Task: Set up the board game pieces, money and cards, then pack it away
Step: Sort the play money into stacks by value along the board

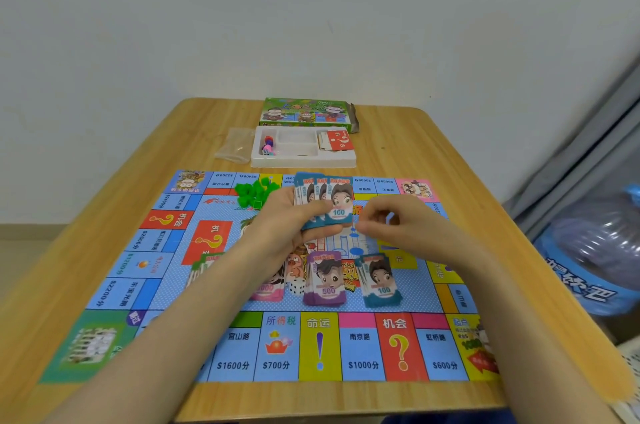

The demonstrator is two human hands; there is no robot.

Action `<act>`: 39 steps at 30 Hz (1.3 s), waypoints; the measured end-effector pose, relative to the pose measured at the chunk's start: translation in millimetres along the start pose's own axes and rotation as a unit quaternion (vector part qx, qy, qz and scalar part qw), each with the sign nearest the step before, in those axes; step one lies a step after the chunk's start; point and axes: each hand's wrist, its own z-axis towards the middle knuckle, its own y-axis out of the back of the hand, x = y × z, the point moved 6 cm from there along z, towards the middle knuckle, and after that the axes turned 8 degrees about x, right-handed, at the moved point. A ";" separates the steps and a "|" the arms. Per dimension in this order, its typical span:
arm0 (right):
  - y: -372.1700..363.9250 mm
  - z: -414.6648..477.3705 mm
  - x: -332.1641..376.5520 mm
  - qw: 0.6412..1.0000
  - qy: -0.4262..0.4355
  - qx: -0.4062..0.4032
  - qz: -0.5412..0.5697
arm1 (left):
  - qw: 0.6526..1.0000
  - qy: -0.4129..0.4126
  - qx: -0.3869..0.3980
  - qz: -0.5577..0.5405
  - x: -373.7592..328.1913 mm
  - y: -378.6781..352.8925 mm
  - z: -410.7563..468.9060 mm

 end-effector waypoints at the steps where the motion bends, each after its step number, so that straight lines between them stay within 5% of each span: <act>1: 3.8 -0.2 1.9 0.999 0.012 -0.031 0.018 | 1.000 0.000 0.003 0.006 0.3 -0.5 0.3; 7: 8.7 2.5 6.0 0.980 0.062 -0.117 0.151 | 0.999 0.011 0.029 0.036 2.0 -5.8 -1.1; 19: 10.7 1.8 5.8 0.980 0.078 -0.161 0.083 | 0.994 0.033 0.105 0.002 0.3 -19.0 -7.9; 28: 17.3 -2.1 9.7 0.974 0.077 -0.179 0.115 | 0.998 0.014 0.059 0.022 -0.3 -10.5 -5.4; 39: -5.2 -5.6 2.8 0.991 -0.020 0.104 0.076 | 1.000 0.000 0.014 0.005 -2.5 -3.9 -4.7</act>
